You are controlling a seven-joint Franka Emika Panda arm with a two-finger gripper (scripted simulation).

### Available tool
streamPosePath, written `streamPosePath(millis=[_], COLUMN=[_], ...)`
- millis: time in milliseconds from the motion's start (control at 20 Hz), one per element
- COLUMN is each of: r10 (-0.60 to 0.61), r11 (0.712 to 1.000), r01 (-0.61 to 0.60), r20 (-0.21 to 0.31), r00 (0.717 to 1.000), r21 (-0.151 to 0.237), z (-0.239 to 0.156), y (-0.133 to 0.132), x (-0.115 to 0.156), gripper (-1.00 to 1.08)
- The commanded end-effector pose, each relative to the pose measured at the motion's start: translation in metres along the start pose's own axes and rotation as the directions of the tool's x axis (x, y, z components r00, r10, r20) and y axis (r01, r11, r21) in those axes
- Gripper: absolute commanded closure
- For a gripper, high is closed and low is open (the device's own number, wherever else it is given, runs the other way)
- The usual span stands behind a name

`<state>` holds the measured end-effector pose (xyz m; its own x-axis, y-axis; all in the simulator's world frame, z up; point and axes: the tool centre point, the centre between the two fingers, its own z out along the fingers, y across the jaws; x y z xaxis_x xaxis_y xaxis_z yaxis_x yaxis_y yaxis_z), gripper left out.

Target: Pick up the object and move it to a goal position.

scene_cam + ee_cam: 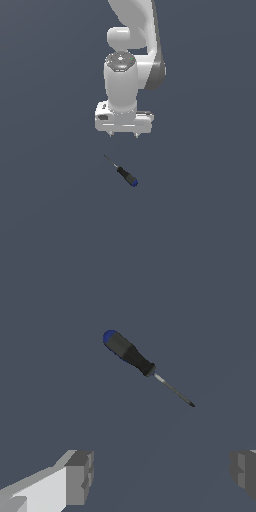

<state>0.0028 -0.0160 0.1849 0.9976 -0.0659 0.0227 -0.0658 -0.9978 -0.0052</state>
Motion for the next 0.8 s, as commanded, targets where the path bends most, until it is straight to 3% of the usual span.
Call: streamPosePath(millis=[0, 750], r10=[0.000, -0.049], r11=[1.000, 0.999], r01=[0.000, 0.049], r20=[0.000, 0.002], r00=[1.000, 0.999], r21=[0.000, -0.014], z=[0.0000, -0.0038], y=[0.0000, -0.0003], x=[0.0000, -0.0009], gripper=[-0.92, -0.92])
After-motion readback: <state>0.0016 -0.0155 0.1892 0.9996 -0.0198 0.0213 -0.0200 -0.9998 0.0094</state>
